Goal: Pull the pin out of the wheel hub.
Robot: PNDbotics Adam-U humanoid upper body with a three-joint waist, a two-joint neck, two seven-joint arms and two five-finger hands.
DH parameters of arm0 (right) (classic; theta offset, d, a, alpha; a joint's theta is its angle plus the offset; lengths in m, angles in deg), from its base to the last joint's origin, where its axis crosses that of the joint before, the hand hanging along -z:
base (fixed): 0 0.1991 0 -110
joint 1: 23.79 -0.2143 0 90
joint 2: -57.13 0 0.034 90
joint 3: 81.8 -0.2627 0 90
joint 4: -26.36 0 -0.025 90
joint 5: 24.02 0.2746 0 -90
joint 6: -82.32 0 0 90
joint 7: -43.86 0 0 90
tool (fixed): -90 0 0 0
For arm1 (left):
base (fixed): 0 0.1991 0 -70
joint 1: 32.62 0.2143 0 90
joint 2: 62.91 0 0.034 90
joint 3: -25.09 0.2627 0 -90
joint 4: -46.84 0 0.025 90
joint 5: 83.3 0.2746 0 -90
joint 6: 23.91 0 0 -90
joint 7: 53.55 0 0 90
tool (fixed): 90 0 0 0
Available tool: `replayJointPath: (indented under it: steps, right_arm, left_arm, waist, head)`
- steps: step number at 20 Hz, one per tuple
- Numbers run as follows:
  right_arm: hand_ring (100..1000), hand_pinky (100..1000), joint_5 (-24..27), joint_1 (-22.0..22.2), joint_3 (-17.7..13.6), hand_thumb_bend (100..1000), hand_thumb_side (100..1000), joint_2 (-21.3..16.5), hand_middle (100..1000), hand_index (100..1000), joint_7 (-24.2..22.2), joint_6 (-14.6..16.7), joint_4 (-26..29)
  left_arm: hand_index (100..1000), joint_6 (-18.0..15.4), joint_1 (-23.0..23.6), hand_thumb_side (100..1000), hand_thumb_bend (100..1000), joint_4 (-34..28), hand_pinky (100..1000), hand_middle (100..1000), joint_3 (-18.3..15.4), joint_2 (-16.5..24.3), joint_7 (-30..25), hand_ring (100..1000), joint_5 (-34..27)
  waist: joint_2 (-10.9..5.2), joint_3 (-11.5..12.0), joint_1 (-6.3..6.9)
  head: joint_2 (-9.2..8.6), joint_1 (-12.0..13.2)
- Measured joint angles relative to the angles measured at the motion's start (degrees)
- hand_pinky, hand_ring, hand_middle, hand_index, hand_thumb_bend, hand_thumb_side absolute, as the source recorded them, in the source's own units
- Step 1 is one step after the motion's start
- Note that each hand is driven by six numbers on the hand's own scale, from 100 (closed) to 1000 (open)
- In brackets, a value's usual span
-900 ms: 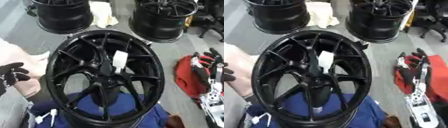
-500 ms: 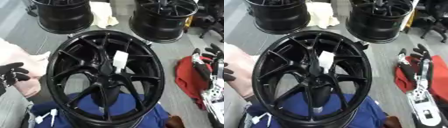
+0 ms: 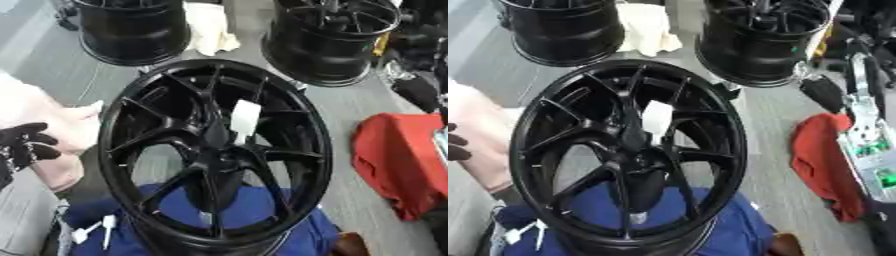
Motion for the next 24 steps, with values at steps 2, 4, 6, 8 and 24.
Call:
replayJointPath:
  steps: [2,4,6,8,24]
  right_arm:
    - [833,798,0.0,-4.1,2.8,298,405,-2.8,847,962,-7.2,-2.2,0.7]
    - [850,813,0.0,-8.2,5.9,309,415,-5.2,860,968,-15.0,-4.2,1.3]
    - [861,821,0.2,-12.4,8.8,320,419,-6.8,868,970,-22.8,-6.1,1.7]
    - [869,827,0.6,-16.8,11.8,328,421,-7.4,875,971,-30.0,-7.6,1.8]
    - [925,870,-3.2,-33.6,24.2,396,416,1.0,916,980,-54.7,-8.2,-4.3]
  left_arm:
    - [884,0.0,0.1,862,100,0.0,828,685,0.1,0.0,0.0,695,0.0]
    - [884,0.0,0.3,861,100,0.0,828,685,0.3,0.1,0.0,695,0.0]
    - [884,0.0,0.4,861,100,0.0,828,685,0.3,0.4,0.0,695,0.0]
    - [884,0.0,0.4,862,100,0.0,828,685,0.3,0.5,0.0,695,0.0]
    - [884,-0.5,0.5,863,100,0.0,828,685,0.7,0.6,0.0,695,0.0]
  waist:
    - [-0.17,0.2,-0.07]
    - [-0.39,0.2,-0.12]
    - [-0.49,0.2,-0.26]
    - [-0.68,0.2,-0.32]
    - [-0.72,0.5,-0.51]
  head:
    - [0.00,0.0]
    - [0.00,0.0]
    - [0.00,0.0]
    - [0.01,0.0]
    - [0.02,-0.1]
